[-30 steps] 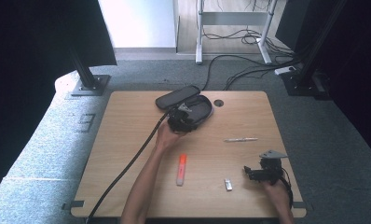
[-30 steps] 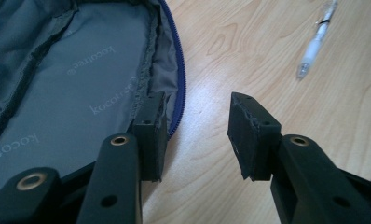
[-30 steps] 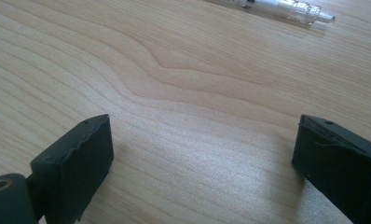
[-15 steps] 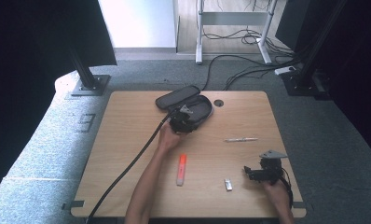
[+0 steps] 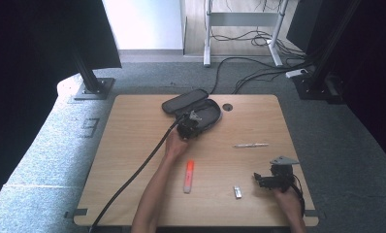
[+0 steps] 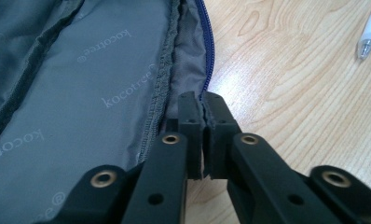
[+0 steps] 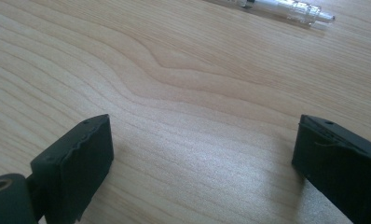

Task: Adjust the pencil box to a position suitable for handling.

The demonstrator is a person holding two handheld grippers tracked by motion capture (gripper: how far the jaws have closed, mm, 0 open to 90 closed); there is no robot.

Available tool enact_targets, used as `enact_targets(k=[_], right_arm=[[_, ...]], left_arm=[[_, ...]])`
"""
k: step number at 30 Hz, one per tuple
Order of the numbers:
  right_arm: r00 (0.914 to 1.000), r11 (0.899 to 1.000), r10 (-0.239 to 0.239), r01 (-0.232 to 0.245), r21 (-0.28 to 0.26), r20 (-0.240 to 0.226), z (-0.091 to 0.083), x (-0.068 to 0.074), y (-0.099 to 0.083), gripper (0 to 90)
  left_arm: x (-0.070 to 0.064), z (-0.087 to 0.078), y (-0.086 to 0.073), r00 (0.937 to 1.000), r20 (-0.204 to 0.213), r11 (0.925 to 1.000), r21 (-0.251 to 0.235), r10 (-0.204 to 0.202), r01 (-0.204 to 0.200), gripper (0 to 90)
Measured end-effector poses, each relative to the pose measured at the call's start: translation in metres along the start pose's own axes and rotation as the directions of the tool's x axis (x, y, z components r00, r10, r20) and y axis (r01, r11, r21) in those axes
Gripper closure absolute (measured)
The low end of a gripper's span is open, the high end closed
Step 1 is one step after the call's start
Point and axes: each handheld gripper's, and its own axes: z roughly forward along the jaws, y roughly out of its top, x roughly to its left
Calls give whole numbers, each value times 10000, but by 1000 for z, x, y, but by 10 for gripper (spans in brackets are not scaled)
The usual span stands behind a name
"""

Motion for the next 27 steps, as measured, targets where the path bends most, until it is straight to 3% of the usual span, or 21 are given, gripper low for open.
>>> enact_targets(k=[11, 27], right_arm=[[10000, 10000, -11, 11, -6, 0, 0, 0, 0, 46], [10000, 10000, 12, -12, 2, -2, 0, 0, 0, 46]], left_arm=[[-9, -8, -1, 9988, 426, 9997, 4, 241, -242, 884], [-34, -20, -7, 9925, 1079, 9983, -23, 574, -575, 882]])
